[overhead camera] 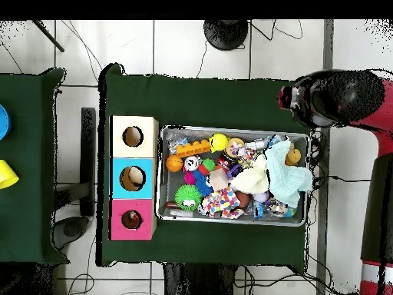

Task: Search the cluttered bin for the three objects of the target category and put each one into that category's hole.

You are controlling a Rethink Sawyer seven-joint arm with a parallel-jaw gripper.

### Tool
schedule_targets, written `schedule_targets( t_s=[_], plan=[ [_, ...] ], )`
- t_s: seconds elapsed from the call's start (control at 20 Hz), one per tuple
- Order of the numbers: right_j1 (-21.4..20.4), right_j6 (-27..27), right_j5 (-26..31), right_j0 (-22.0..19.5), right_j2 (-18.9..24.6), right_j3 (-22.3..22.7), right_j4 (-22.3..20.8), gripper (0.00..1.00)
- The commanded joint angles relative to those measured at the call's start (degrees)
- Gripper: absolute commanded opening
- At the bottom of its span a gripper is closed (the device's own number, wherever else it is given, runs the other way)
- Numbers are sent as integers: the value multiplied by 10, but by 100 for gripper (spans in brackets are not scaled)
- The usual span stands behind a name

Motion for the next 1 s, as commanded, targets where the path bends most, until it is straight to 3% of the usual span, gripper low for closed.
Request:
schedule_targets(
  t_s=[0.05,0.7,1.0],
  plan=[
    [-4,-57,-21,8,-14,67,-19,100],
    [71,-65,-56,12,-11,20,-35,100],
    [80,-64,-76,17,-20,18,-47,100]
  ],
)
